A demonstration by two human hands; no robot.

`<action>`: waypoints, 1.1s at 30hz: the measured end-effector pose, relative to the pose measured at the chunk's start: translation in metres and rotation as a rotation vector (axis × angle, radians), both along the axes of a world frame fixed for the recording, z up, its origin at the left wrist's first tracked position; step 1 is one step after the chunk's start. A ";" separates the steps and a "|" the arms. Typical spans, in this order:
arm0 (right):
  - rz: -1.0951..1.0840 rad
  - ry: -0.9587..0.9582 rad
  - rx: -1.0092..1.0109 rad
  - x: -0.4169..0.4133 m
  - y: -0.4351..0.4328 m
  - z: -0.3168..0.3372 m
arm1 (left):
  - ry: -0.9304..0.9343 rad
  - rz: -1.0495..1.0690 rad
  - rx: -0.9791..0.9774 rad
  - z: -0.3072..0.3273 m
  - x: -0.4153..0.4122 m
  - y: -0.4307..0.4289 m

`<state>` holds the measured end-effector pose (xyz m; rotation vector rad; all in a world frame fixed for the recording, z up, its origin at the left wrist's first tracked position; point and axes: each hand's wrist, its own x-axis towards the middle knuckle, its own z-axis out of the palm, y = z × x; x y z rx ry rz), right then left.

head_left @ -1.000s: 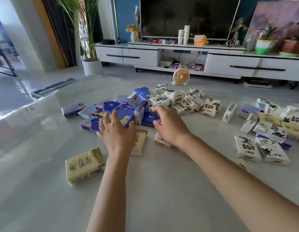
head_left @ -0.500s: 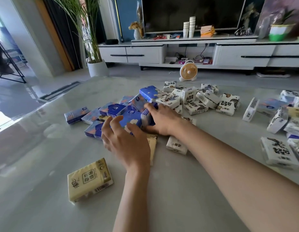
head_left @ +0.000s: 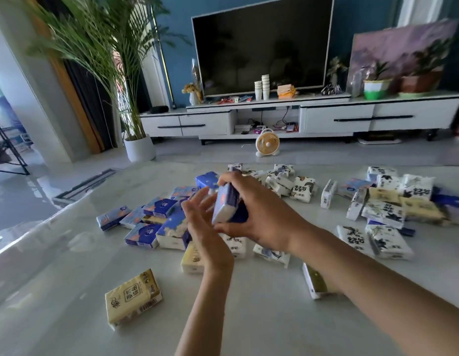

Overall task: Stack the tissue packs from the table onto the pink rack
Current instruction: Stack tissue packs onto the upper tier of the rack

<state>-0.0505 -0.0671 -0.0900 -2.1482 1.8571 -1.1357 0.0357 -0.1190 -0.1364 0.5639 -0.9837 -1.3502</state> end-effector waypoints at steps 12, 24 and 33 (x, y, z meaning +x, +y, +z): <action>-0.293 0.101 0.015 -0.035 0.272 0.052 | -0.256 -1.062 -0.031 0.082 -0.024 0.177; -1.087 -0.085 -0.148 -0.207 0.417 0.102 | -0.605 -0.771 -0.552 0.143 -0.189 0.317; -1.206 0.370 0.110 -0.222 0.401 0.064 | -1.241 -0.248 -1.035 0.101 -0.251 0.339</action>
